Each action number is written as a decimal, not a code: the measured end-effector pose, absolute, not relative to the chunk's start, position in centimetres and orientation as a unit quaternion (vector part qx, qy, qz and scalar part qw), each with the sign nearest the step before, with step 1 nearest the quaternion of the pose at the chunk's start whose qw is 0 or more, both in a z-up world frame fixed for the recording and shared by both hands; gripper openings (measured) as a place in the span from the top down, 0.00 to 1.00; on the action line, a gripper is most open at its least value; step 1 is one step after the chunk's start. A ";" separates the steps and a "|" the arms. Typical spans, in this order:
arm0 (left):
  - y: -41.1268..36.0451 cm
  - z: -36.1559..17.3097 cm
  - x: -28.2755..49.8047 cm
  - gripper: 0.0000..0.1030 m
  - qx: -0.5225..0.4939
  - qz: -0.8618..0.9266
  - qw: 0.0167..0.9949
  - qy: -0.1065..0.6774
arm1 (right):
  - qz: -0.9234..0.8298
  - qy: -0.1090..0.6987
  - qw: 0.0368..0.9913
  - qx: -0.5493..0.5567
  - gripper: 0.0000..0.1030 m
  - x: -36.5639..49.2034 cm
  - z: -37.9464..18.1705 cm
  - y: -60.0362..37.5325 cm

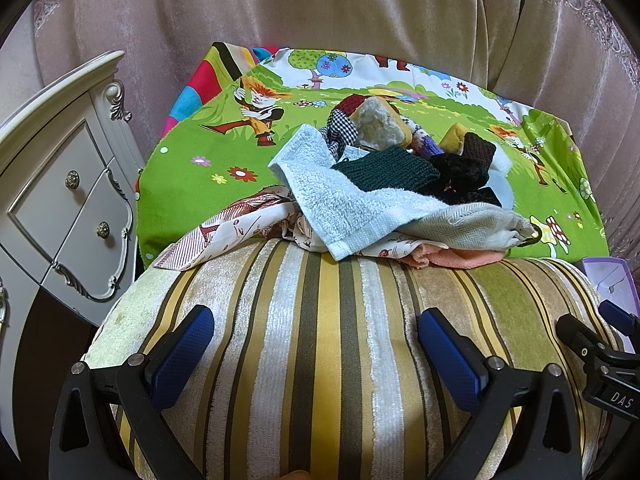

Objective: Organize soft objects

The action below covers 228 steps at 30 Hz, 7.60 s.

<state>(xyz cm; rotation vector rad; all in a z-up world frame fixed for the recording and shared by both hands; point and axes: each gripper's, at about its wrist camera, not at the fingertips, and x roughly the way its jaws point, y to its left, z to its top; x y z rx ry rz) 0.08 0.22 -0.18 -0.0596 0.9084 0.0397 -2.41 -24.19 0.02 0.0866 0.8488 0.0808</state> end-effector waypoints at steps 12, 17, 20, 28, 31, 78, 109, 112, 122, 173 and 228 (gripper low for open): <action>1.0 0.3 0.0 0.00 -0.051 0.011 0.898 0.436 | 0.069 0.442 0.893 0.045 0.00 -1.3 0.2 -24.8; 1.4 1.4 -0.3 0.02 -0.066 0.011 0.906 0.417 | 0.059 0.443 0.894 0.040 0.00 -0.9 0.7 -24.5; 1.8 2.9 -0.3 0.04 -0.076 0.005 0.917 0.391 | 0.067 0.428 0.900 0.045 0.00 -0.6 1.4 -24.5; 1.7 5.0 5.0 0.17 -0.081 -0.048 0.917 0.388 | 0.129 0.392 0.910 0.045 0.00 2.0 3.7 -23.6; 0.9 4.3 8.3 0.17 -0.073 -0.080 0.901 0.420 | 0.142 0.383 0.912 0.027 0.00 3.3 4.4 -22.8; 1.7 5.7 10.4 0.81 -0.168 -0.094 0.924 0.330 | 0.191 0.361 0.911 0.052 0.79 8.5 5.1 -22.8; -25.9 9.1 5.5 0.81 -0.067 -0.351 0.859 0.366 | -0.019 0.337 0.925 0.176 0.79 -3.1 3.4 -45.8; -28.5 8.8 5.1 0.81 -0.053 -0.368 0.849 0.376 | -0.047 0.334 0.924 0.182 0.79 -4.1 2.9 -47.8; -33.6 7.7 5.6 0.54 -0.032 -0.387 0.827 0.406 | -0.091 0.327 0.916 0.213 0.74 -5.8 2.0 -51.8; -6.3 5.4 14.2 0.40 -0.187 -0.121 0.881 0.417 | 0.058 0.375 0.919 0.106 0.42 3.2 5.4 -36.4; -2.5 2.3 17.8 0.75 -0.216 -0.047 0.899 0.378 | 0.135 0.425 0.894 0.041 0.74 18.2 1.5 -21.8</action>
